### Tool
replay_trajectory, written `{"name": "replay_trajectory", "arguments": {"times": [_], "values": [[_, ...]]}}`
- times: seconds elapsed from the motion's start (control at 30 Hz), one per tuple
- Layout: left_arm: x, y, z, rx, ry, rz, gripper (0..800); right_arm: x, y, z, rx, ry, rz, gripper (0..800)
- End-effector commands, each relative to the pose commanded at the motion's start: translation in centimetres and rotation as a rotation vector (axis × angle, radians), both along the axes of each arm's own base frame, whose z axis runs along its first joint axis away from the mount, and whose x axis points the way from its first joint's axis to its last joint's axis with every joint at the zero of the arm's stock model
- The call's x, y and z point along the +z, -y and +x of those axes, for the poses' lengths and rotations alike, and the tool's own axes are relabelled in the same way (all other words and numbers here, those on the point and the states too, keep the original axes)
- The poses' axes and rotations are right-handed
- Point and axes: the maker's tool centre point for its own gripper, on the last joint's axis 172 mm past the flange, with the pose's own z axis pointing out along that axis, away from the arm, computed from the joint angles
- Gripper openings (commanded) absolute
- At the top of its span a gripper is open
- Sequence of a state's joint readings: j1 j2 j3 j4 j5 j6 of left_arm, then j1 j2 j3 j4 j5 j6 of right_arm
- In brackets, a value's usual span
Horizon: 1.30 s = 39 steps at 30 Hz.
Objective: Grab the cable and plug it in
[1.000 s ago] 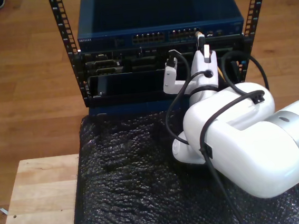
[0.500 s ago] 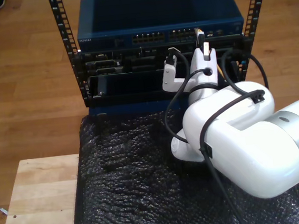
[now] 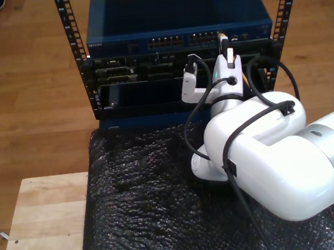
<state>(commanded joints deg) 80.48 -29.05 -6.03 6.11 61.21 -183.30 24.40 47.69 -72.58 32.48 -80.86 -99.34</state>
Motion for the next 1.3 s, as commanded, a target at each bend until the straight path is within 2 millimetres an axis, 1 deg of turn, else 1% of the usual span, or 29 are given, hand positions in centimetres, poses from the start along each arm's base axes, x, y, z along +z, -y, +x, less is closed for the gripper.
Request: {"name": "replay_trajectory", "arguments": {"times": [0.4, 0.67, 1.0, 1.13, 1.3], "values": [[-0.01, -0.04, 0.01, 0.0, 0.0, 0.001, 800, 0.1, 0.24, 0.13, -0.004, 0.003, -0.001, 0], [0.0, 0.0, 0.0, 0.0, 0.0, 0.0, 800, -0.03, 0.25, 0.09, -0.016, -0.009, -0.061, 0], [0.0, 0.0, 0.0, 0.0, 0.0, 0.0, 800, 0.48, 0.18, 0.25, -0.016, 0.003, -0.053, 0], [-0.01, -0.04, 0.01, 0.0, 0.0, 0.001, 800, 0.1, 0.16, 0.3, -0.015, -0.003, -0.055, 0], [-0.01, -0.04, 0.01, 0.0, 0.0, 0.001, 800, 0.27, 0.08, 0.48, -0.016, 0.004, -0.052, 0]]}}
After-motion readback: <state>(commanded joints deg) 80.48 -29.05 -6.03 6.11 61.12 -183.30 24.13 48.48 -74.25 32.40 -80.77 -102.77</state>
